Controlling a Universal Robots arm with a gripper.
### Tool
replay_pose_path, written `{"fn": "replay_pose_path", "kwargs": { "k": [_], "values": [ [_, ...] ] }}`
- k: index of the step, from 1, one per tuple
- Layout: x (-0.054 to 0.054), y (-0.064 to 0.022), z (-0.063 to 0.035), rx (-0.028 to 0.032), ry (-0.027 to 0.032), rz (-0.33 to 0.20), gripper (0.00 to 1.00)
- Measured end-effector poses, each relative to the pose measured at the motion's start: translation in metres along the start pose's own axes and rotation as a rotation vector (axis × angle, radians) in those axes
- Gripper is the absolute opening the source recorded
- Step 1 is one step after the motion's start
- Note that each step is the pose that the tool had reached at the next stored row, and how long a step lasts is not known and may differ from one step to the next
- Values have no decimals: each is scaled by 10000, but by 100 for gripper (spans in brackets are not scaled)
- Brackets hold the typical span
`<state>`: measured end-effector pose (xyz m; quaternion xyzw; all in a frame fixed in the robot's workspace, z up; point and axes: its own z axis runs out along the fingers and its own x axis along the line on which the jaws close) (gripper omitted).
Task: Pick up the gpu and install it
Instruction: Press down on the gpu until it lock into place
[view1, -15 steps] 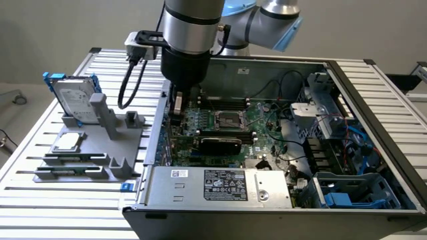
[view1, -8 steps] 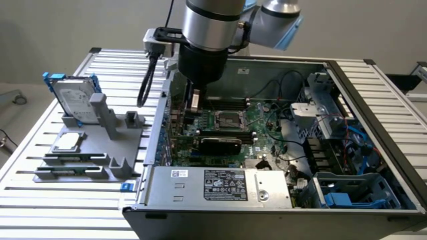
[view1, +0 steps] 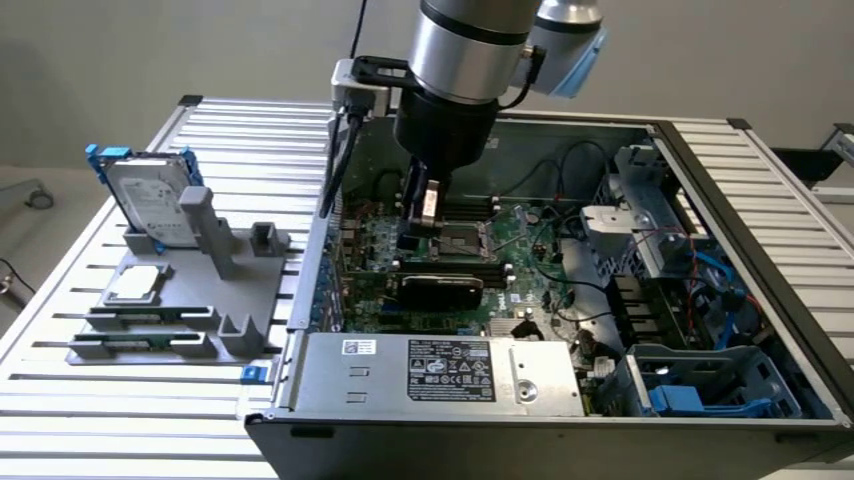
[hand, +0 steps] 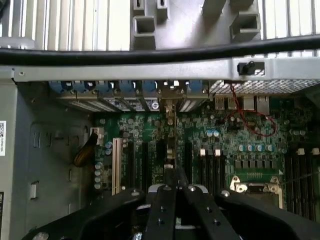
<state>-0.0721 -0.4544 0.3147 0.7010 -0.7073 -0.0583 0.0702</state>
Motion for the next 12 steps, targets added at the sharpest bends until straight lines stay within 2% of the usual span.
{"fn": "replay_pose_path", "kwargs": {
  "k": [12],
  "values": [
    [-1, -1, 0, -1, -12, 51, 11]
  ]
}}
